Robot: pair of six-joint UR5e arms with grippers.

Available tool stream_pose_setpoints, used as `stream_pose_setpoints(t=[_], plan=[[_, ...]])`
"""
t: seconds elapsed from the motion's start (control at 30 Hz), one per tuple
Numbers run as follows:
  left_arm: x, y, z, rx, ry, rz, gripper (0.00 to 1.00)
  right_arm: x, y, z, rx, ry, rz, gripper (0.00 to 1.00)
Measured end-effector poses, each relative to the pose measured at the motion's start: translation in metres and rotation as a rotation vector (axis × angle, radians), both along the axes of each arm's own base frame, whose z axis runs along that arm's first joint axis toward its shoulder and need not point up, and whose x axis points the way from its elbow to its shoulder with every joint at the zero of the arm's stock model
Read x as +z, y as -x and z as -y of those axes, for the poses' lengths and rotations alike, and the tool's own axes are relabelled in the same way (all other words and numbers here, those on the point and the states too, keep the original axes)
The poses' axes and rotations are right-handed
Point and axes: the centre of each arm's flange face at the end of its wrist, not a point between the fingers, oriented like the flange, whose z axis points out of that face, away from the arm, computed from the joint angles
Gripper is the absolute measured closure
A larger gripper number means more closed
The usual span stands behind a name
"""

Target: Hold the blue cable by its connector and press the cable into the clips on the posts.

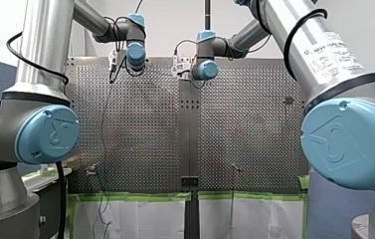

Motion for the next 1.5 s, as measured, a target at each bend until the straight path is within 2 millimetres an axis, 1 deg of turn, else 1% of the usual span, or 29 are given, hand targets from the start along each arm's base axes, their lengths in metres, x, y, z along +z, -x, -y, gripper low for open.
stream_pose_setpoints(t=[0.33, 0.43, 0.53, 0.63, 0.83, 1.03, 1.17, 1.2, 1.3, 1.5], plan=[[-0.001, 0.001, 0.003, -0.001, 0.016, 0.013, 1.00, -0.002, 0.000, -0.001, 0.000, -0.004, -0.005, 1.00], [-0.005, 0.001, 0.005, -0.011, 0.018, 0.019, 1.00, -0.005, 0.002, -0.001, -0.004, -0.014, -0.012, 1.00], [-0.012, 0.002, 0.008, -0.023, 0.019, 0.023, 1.00, -0.012, 0.005, 0.000, -0.010, -0.031, -0.027, 1.00], [-0.023, 0.001, 0.012, -0.032, 0.017, 0.018, 1.00, -0.024, 0.012, 0.002, -0.024, -0.050, -0.042, 1.00], [-0.057, -0.001, 0.028, -0.054, 0.009, -0.018, 1.00, -0.052, 0.024, 0.004, -0.061, -0.089, -0.078, 1.00], [-0.101, 0.002, 0.055, -0.076, -0.002, -0.060, 1.00, -0.082, 0.036, 0.001, -0.106, -0.119, -0.129, 1.00], [-0.134, 0.010, 0.077, -0.104, -0.009, -0.090, 1.00, -0.104, 0.045, -0.004, -0.135, -0.141, -0.176, 1.00], [-0.140, 0.012, 0.080, -0.111, -0.010, -0.094, 1.00, -0.109, 0.047, -0.005, -0.140, -0.145, -0.185, 1.00], [-0.153, 0.017, 0.086, -0.125, -0.008, -0.096, 1.00, -0.124, 0.053, -0.009, -0.153, -0.159, -0.214, 1.00], [-0.157, 0.018, 0.089, -0.132, 0.000, -0.078, 1.00, -0.150, 0.063, -0.018, -0.176, -0.181, -0.251, 1.00]])
